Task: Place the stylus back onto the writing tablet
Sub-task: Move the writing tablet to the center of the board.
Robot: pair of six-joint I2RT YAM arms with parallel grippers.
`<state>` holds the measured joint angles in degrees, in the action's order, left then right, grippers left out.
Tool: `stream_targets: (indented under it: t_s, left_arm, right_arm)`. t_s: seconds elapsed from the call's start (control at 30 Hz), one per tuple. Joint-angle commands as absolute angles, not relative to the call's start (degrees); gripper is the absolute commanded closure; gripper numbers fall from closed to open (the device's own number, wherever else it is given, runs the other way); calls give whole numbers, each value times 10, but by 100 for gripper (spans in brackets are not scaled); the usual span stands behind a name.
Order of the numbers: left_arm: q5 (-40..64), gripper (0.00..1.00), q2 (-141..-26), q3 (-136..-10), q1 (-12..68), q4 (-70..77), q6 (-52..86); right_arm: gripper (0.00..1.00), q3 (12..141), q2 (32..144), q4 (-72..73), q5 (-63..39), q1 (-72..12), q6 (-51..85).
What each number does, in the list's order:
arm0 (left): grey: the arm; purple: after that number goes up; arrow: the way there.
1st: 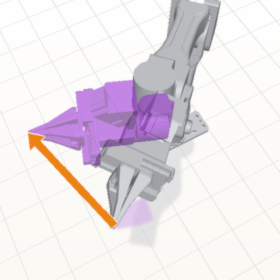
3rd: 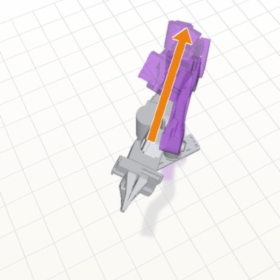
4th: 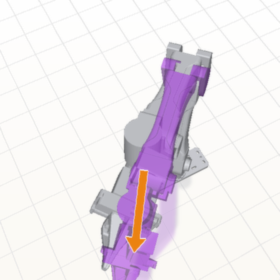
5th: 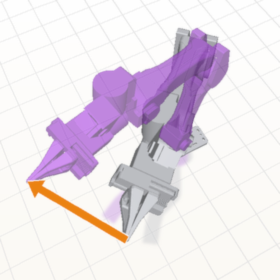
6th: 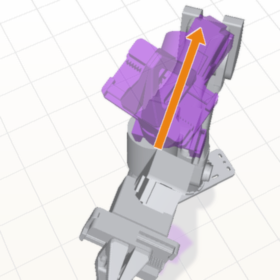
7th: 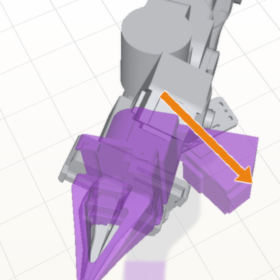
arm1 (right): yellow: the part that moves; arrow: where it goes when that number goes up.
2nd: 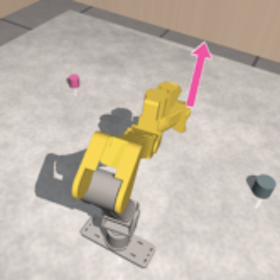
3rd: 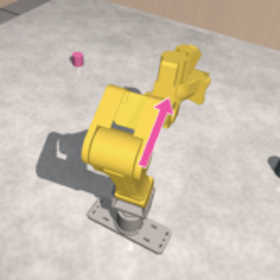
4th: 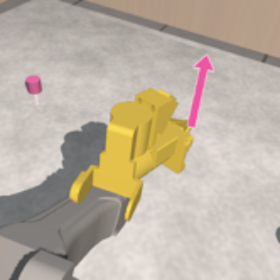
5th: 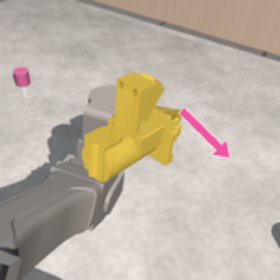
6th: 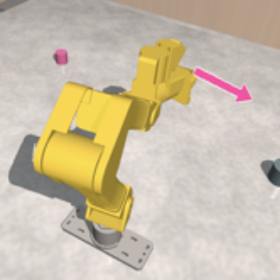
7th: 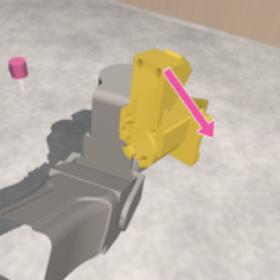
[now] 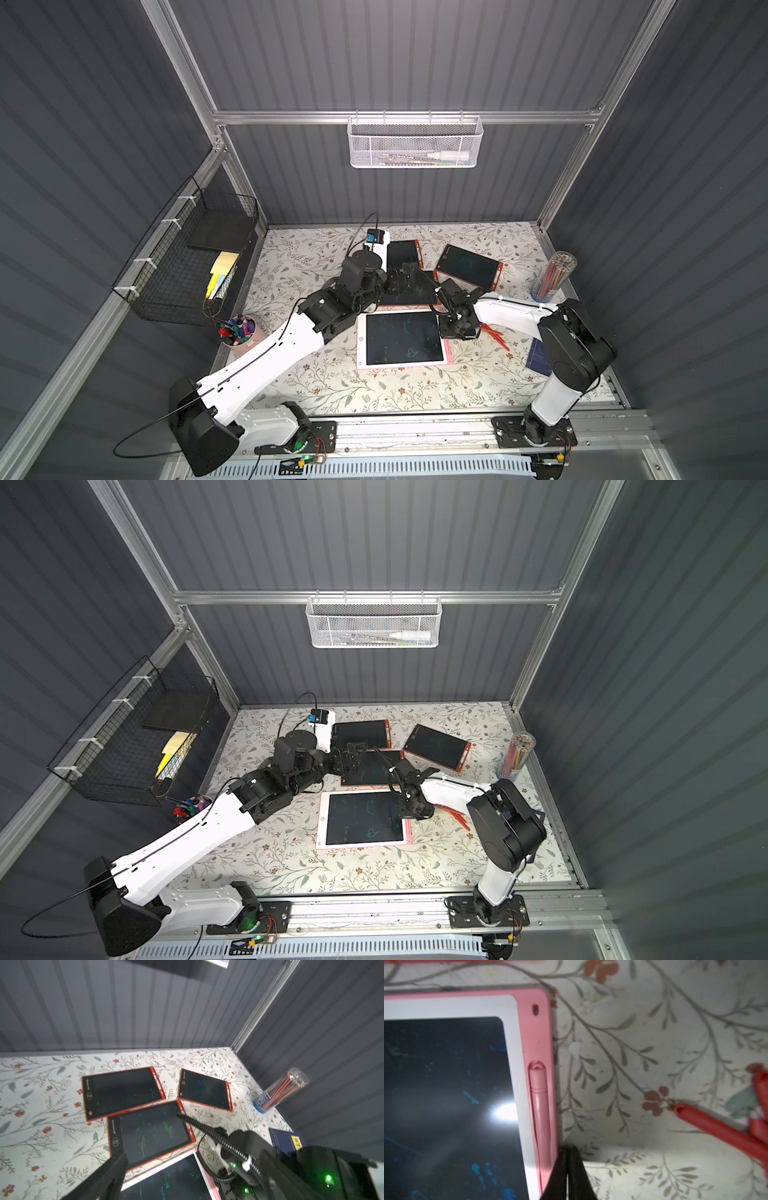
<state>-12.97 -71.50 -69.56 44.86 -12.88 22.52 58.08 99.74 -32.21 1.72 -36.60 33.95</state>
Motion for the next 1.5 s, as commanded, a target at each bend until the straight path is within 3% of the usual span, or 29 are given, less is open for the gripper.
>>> stream_targets:
  t_s: [0.0,0.7,1.17,1.47]
  left_arm:
    - [-132,1,-721,-724,428,-130,186]
    - [-89,1,-770,-830,314,-94,121]
    - [-54,1,-788,-827,297,-77,114]
    - [-48,1,-786,-816,297,-75,112]
  right_arm:
    - [91,610,1031,-317,3,-390,364]
    - [91,889,1237,-299,-89,-548,438]
    - [91,970,1321,-165,-239,-596,525]
    - [91,937,1284,-212,-150,-579,494]
